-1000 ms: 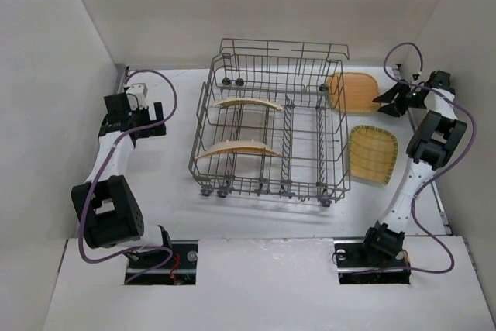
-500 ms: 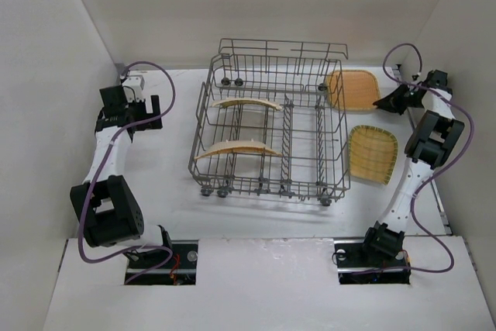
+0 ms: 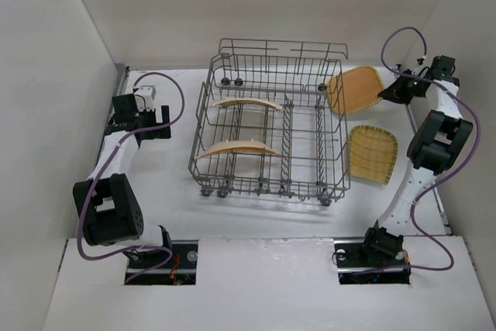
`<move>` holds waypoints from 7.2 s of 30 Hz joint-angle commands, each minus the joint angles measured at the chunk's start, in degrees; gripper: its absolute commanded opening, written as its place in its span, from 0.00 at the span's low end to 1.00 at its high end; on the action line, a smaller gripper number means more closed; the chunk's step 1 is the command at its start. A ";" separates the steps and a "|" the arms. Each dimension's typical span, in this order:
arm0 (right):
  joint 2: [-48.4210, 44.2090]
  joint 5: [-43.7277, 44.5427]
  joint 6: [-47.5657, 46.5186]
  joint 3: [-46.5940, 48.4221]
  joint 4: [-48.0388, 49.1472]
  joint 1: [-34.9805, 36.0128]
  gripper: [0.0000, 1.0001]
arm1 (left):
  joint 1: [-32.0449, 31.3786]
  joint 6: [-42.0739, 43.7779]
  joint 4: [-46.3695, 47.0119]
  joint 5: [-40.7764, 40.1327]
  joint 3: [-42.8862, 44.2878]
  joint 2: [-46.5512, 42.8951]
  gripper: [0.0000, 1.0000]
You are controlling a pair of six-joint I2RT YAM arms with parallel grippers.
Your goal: Load the plates into the dish rack
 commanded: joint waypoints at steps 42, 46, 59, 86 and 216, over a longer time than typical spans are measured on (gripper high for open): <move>-53.96 9.30 -5.51 -34.53 19.79 -0.88 0.00 | -3.36 -3.05 7.62 6.06 -0.32 7.13 1.00; -58.62 9.74 -5.07 -33.91 19.62 -0.18 0.00 | -3.44 -3.05 7.79 6.23 -0.94 7.21 1.00; -68.13 5.09 -8.15 -30.40 25.33 4.13 0.00 | -3.44 -3.22 8.32 6.23 -2.44 7.04 1.00; -57.76 -3.62 -27.56 -21.87 24.37 29.53 0.00 | -0.02 -3.75 7.71 6.23 -9.55 -0.69 1.00; -69.79 4.84 -22.23 -47.42 15.58 7.52 0.72 | -3.53 -7.79 6.56 5.27 -0.67 5.37 1.00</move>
